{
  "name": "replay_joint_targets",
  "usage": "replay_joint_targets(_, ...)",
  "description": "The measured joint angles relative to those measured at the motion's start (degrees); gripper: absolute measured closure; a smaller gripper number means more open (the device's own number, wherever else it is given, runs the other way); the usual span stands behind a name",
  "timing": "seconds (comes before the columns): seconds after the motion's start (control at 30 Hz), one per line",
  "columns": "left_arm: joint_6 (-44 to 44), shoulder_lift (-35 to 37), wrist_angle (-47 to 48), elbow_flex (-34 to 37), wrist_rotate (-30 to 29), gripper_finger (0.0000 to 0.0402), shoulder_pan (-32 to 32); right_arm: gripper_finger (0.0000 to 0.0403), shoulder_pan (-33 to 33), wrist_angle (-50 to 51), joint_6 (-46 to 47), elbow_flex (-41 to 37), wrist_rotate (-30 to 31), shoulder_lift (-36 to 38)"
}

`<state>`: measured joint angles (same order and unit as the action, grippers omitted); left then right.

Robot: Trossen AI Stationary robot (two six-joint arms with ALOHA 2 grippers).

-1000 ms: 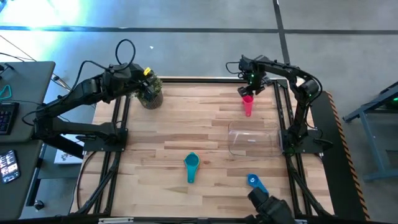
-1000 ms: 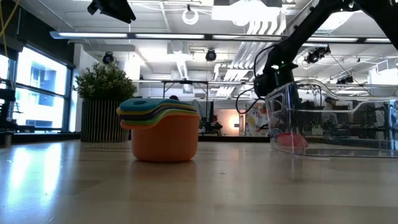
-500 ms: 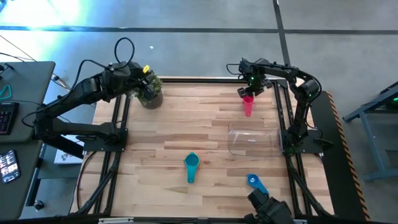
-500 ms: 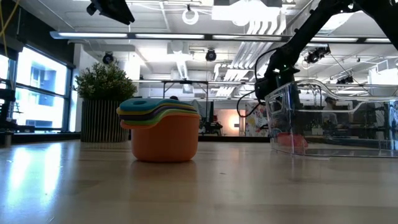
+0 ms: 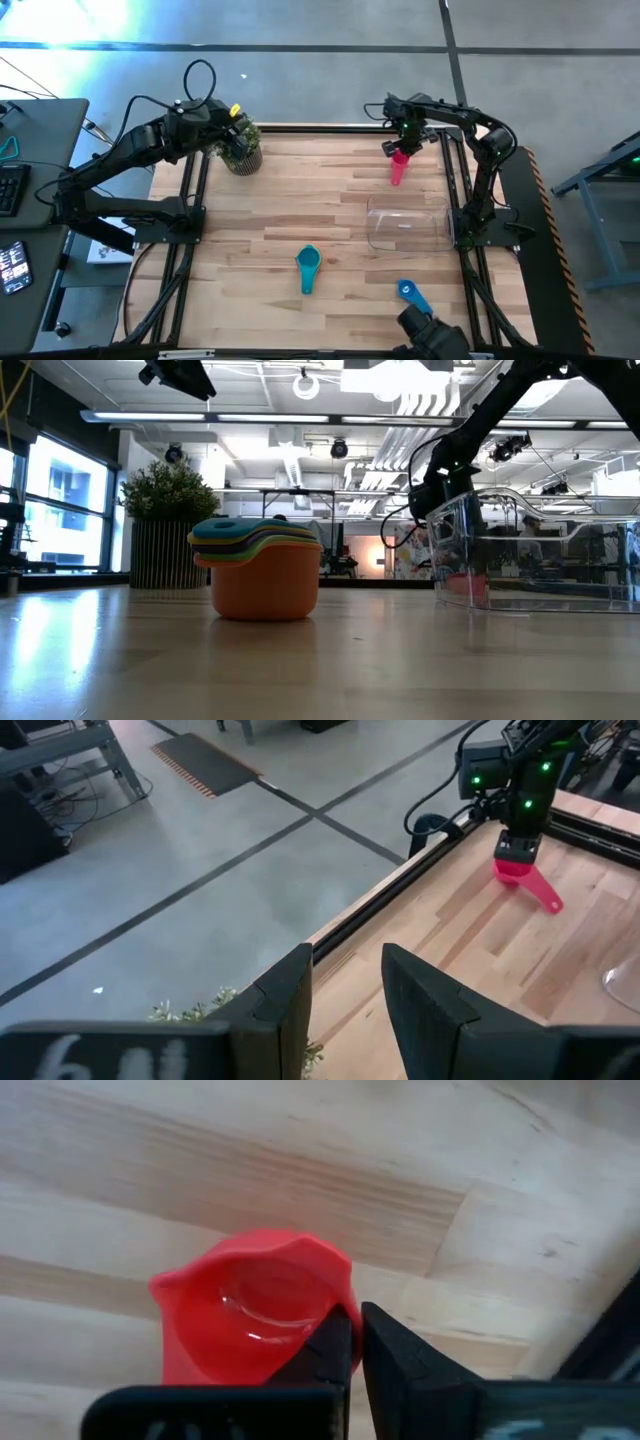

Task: Nest measuring cups in basket
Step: Stack the pink measuring cup on top of the light blue measuring cup

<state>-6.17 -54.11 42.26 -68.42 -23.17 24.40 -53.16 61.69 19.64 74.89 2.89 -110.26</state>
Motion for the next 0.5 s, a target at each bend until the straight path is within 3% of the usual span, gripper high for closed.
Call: replay_joint_targets(0.5,0.7,0.0,0.3,0.0,0.0,0.0289,0.0,0.0402,5.5,3.2,0.8,9.7,0.0,0.1)
